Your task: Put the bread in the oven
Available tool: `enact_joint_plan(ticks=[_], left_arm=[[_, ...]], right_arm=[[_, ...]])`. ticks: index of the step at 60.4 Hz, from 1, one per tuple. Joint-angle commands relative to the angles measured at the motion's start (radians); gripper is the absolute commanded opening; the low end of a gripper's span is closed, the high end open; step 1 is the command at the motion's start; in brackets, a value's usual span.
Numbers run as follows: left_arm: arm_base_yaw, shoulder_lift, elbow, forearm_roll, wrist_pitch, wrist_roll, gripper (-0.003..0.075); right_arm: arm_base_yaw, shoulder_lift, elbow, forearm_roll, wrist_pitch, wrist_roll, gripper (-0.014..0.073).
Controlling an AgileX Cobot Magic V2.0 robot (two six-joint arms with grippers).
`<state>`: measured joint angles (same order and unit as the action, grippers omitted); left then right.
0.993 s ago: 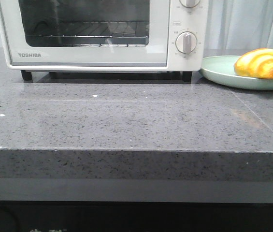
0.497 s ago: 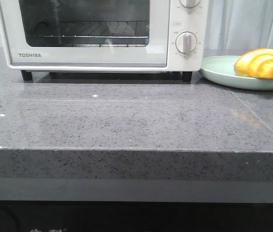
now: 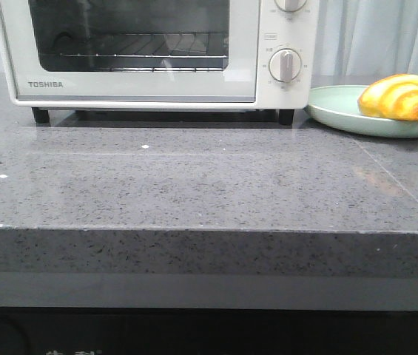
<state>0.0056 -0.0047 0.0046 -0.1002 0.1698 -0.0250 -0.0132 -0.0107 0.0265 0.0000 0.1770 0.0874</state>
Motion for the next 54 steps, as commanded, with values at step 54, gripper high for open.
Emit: enact_joint_plan(ticks=[54], left_arm=[[0.0,0.496,-0.524,0.032,-0.065,-0.004,-0.002]], right_arm=[[-0.006,0.263,-0.424,0.051,0.046,0.008,-0.0068]])
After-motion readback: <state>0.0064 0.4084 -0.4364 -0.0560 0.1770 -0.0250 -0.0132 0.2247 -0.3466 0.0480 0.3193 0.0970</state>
